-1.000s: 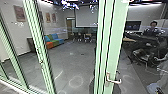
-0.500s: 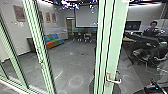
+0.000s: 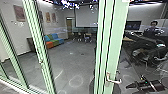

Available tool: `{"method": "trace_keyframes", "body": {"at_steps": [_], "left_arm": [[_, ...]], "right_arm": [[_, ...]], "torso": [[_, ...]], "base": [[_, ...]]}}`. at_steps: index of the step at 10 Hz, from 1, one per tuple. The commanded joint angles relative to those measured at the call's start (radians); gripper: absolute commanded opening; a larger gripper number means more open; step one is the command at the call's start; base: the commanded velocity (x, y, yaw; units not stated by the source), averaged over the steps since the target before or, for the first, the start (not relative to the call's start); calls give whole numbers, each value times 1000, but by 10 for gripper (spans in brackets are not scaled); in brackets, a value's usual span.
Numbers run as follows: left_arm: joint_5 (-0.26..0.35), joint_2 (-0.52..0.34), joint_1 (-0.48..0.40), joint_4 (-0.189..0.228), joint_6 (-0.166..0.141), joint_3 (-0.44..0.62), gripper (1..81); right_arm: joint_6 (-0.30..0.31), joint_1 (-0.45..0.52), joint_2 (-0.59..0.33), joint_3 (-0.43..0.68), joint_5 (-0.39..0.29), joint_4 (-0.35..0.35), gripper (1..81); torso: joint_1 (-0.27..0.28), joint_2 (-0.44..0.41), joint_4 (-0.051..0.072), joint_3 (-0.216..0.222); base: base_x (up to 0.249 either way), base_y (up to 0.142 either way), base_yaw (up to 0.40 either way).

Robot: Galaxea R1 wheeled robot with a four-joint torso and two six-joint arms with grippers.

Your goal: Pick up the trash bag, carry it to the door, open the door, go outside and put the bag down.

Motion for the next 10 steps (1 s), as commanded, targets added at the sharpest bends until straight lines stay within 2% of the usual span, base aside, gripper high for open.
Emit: {"method": "trace_keyframes", "body": {"at_steps": [1,6,10], "left_arm": [[75,-5,-48,-10,-2,5,10],[75,-5,-45,-11,-2,5,10],[75,-3,-43,-14,-2,-8,10]], "right_arm": [[89,161,26,-56,-32,21,811],[238,191,152,-185,-31,20,811],[301,190,221,-285,-34,20,811]], "torso": [[0,0,0,0],[0,0,0,0],[0,0,0,0]], "base": [[0,0,0],[0,0,0],[0,0,0]]}}
